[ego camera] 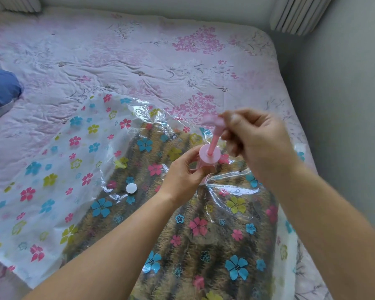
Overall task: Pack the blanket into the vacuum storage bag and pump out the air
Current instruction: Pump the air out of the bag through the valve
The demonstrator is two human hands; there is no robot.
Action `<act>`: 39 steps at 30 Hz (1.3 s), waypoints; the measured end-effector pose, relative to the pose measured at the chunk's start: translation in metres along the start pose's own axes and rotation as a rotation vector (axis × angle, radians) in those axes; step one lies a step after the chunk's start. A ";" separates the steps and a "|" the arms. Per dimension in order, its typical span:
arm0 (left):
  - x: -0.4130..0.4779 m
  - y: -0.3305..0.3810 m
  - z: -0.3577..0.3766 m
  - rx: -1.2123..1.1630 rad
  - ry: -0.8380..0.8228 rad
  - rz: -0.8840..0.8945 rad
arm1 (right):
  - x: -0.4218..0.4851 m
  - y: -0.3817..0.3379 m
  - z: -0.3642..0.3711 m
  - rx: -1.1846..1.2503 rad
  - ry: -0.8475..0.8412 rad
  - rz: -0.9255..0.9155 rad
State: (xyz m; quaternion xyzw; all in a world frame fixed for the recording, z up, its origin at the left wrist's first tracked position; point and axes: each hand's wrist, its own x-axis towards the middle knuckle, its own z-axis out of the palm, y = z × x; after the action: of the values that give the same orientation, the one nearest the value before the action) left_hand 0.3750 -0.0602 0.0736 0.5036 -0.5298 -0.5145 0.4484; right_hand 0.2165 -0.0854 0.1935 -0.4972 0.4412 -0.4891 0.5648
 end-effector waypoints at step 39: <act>-0.002 0.008 0.008 0.053 0.045 0.055 | -0.003 0.009 0.001 -0.147 0.043 0.048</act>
State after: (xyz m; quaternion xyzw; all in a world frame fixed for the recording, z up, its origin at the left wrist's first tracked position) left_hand 0.3671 -0.0579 0.0808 0.5120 -0.5467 -0.4760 0.4608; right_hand 0.2179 -0.0825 0.1842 -0.5159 0.4999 -0.4522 0.5287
